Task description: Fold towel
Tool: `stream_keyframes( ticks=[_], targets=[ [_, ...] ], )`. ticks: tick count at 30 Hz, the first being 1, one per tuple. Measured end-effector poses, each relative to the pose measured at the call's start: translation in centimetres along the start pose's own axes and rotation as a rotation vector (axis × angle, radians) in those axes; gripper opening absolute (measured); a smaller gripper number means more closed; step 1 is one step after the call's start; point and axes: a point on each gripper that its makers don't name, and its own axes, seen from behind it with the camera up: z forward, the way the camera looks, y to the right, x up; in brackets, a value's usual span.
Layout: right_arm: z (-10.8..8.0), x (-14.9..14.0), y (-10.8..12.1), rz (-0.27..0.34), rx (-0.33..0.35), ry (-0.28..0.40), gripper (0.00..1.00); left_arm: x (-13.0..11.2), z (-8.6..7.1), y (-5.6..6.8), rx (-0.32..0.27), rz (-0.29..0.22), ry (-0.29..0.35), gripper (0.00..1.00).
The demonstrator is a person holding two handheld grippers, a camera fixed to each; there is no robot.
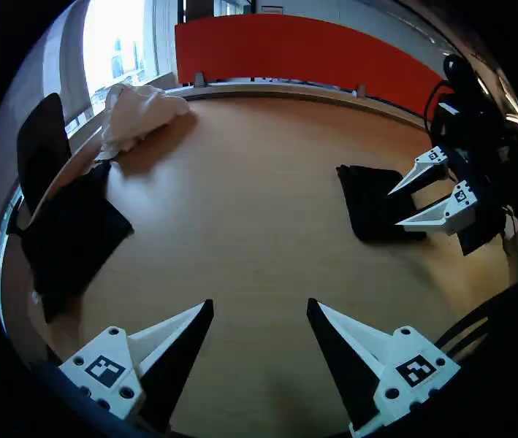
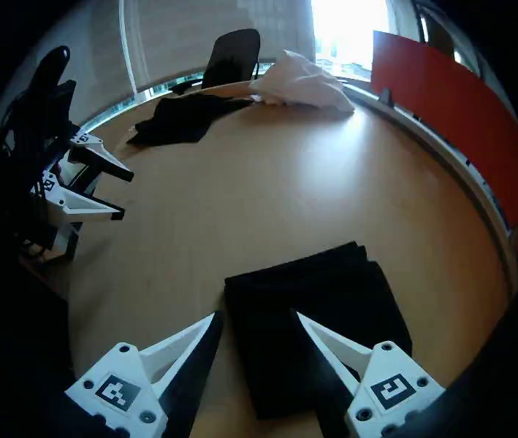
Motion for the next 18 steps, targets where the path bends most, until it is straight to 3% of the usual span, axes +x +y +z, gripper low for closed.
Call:
stream_keyframes(
  ticks=[18],
  targets=[
    [-3.1,-5.1,0.9,0.101,-0.099,-0.030,0.68,0.3,0.1,0.2,-0.012,0.033,0.003,0.95]
  ],
)
